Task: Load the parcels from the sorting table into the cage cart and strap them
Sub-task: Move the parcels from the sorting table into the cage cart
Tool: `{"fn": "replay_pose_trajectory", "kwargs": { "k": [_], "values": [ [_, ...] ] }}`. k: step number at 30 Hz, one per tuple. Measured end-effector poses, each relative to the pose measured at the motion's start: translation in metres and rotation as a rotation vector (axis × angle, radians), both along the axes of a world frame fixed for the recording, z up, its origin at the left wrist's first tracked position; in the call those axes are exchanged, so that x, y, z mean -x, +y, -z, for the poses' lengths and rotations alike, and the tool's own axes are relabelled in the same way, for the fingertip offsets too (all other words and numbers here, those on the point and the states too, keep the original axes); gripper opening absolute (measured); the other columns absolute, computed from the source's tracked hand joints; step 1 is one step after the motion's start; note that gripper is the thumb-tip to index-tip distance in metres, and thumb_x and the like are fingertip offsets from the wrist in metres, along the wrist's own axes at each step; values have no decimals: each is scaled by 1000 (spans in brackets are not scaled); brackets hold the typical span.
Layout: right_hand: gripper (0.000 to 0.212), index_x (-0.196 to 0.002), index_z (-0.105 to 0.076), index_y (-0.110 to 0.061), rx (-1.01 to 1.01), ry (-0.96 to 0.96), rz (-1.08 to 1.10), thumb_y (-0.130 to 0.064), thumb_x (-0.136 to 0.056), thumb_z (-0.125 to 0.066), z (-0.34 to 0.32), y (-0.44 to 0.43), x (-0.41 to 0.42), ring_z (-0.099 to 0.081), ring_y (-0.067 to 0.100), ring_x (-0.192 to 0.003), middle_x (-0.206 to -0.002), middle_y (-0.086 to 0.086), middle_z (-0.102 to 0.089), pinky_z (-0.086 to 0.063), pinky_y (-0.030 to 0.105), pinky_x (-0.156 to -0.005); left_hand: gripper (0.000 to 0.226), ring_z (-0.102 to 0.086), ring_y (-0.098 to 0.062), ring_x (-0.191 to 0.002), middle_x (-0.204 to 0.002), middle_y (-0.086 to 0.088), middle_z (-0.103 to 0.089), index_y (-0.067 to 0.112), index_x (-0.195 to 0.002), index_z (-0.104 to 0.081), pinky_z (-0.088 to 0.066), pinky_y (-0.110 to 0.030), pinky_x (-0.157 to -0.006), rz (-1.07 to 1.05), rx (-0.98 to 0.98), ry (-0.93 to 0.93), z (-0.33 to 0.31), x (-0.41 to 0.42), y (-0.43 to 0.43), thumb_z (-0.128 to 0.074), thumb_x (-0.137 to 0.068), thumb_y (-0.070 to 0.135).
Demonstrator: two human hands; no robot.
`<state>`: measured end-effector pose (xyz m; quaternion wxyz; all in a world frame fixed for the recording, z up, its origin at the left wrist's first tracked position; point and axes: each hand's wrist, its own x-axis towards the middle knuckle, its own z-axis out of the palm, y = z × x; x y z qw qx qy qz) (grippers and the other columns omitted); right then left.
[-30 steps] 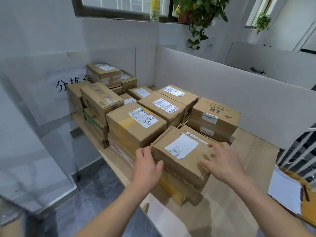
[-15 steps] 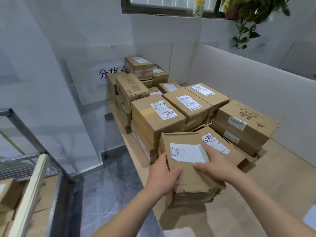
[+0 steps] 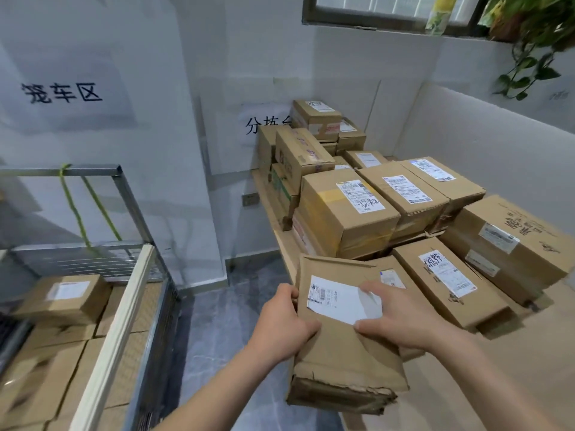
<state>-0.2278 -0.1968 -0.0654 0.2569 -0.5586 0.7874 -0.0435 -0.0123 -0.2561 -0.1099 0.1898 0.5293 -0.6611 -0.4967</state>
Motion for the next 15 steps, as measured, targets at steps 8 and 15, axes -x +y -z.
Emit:
{"fn": "replay_pose_trajectory", "kwargs": {
  "k": [8, 15],
  "values": [
    [76, -145, -41, -38, 126, 20, -147, -49, -78, -74, -12, -49, -121, -52, 10, -107, -135, -12, -57, -41, 18, -70, 42, -60, -4, -90, -99, 15, -61, 25, -108, -49, -52, -26, -75, -153, 87, 27, -19, -122, -23, -72, -74, 22],
    [81, -147, -43, -30, 305, -11, -296, -38, -75, -78, -30, -101, -248, -52, 18, -124, -139, -5, -57, -43, 30, -97, 86, -52, 0, -116, -127, 19, -52, 43, -136, -34, -46, -26, -97, -303, 263, 57, -30, -245, -46, -75, -62, 29]
  ]
}}
